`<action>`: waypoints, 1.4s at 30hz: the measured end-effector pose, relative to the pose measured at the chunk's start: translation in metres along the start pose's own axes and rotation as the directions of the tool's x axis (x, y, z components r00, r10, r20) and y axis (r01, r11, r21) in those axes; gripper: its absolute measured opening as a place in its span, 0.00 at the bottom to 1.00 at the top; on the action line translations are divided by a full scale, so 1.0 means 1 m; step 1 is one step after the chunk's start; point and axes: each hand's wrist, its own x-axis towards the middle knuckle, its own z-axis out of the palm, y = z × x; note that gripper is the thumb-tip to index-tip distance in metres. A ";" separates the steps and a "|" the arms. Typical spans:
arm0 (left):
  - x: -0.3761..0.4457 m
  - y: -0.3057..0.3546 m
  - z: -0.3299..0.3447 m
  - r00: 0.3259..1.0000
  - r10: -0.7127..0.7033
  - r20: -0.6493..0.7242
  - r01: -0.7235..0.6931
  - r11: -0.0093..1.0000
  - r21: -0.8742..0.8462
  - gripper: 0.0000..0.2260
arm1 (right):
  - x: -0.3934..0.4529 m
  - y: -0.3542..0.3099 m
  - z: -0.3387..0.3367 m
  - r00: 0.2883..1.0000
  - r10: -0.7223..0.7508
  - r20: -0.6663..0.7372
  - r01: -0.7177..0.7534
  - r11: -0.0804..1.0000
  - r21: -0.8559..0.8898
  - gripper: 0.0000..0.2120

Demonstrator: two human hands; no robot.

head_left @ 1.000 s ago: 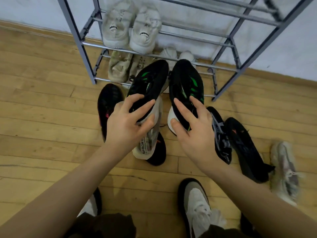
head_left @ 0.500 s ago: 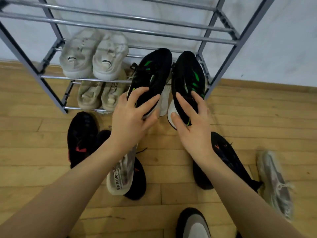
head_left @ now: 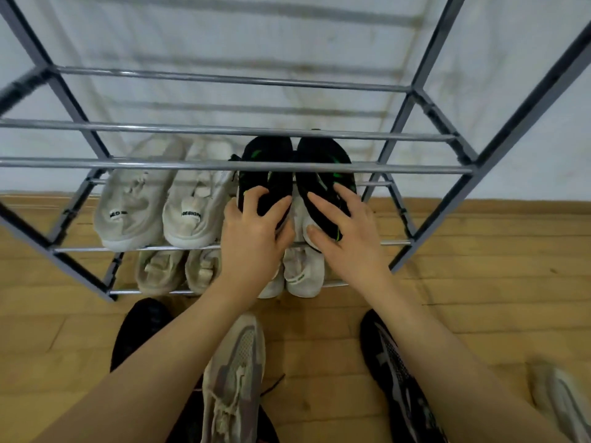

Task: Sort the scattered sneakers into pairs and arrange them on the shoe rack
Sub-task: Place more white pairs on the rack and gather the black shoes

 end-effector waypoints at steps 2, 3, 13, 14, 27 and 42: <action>0.003 -0.003 0.012 0.998 -0.027 0.060 0.023 0.998 0.057 0.18 | 0.013 0.001 0.006 0.997 0.024 0.075 -0.020 0.998 -0.060 0.23; 0.002 -0.006 0.017 0.996 -0.027 0.086 0.021 0.997 0.071 0.19 | 0.016 0.002 0.008 0.992 0.050 0.117 -0.039 0.995 -0.091 0.24; -0.016 -0.025 0.003 0.979 0.034 0.202 -0.022 0.998 -0.061 0.23 | -0.012 0.000 0.030 0.992 0.114 0.052 -0.107 0.986 -0.128 0.27; -0.016 -0.026 0.002 0.979 0.041 0.200 -0.024 0.996 -0.085 0.22 | -0.011 0.002 0.030 0.995 0.089 0.035 -0.086 0.994 -0.073 0.25; -0.016 -0.026 0.024 0.994 0.098 0.055 -0.084 0.971 -0.224 0.19 | 0.000 0.017 0.037 0.985 0.028 -0.169 -0.037 0.998 -0.051 0.19; -0.027 -0.028 0.024 0.992 0.121 0.028 -0.121 0.992 0.023 0.17 | -0.003 0.016 0.044 0.996 0.047 -0.073 -0.057 0.987 -0.148 0.18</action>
